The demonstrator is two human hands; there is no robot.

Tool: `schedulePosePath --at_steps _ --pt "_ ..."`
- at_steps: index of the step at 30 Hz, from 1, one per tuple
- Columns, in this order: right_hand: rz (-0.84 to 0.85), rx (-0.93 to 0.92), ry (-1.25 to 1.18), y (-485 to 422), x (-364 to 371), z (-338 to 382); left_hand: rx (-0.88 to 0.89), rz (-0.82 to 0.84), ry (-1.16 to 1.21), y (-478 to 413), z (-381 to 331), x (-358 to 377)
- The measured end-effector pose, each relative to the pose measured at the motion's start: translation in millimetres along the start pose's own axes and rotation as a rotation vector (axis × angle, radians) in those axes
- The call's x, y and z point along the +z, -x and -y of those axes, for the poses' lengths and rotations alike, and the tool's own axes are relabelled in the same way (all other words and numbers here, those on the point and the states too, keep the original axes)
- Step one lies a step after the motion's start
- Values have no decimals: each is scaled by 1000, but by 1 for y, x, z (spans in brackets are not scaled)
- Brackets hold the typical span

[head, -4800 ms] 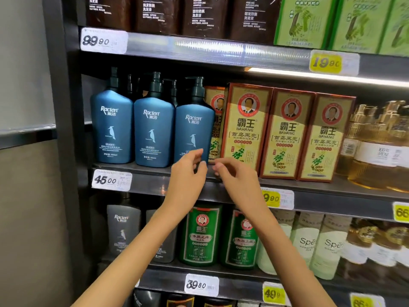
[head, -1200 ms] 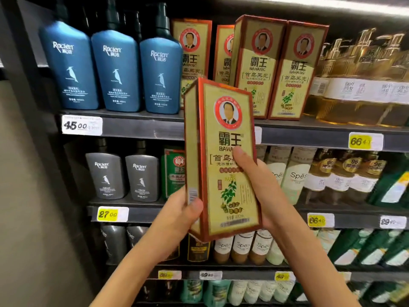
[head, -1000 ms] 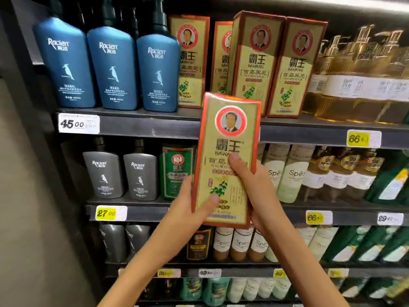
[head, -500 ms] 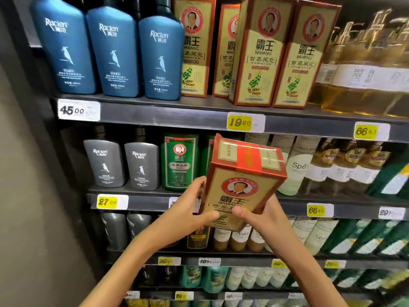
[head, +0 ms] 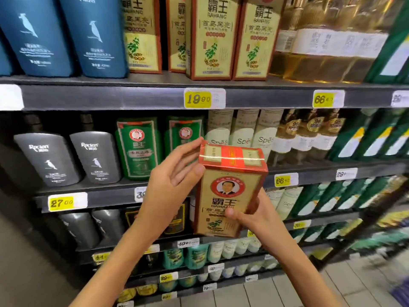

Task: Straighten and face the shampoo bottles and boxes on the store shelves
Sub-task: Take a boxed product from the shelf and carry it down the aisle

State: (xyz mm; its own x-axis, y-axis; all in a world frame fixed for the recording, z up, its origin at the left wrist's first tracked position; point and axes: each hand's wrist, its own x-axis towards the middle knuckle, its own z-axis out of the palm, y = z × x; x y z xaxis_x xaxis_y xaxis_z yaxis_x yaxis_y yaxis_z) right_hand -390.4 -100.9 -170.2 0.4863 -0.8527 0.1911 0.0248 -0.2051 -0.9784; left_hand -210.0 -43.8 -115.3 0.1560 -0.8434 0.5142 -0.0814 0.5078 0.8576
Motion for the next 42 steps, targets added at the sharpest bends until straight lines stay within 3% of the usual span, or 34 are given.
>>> schedulePosePath --at_steps 3,9,12,15,19,30,36,42 --pt "-103 59 26 22 -27 -6 -50 82 40 5 30 37" --pt "-485 257 -69 85 -101 -20 -415 495 136 37 103 145" --pt "-650 322 -138 121 -145 -26 -590 590 201 50 121 208" --pt "-701 382 -231 156 -187 -24 -756 633 303 62 122 270" --pt "-875 364 -345 206 -237 -36 -799 723 350 73 120 354" --pt "-1316 440 -429 303 -363 -81 -945 971 157 97 136 560" --pt "-1422 458 -481 317 -459 -120 -1002 1136 85 77 182 664" --pt "-1450 510 -490 326 -606 -152 -1024 1269 121 47 239 816"
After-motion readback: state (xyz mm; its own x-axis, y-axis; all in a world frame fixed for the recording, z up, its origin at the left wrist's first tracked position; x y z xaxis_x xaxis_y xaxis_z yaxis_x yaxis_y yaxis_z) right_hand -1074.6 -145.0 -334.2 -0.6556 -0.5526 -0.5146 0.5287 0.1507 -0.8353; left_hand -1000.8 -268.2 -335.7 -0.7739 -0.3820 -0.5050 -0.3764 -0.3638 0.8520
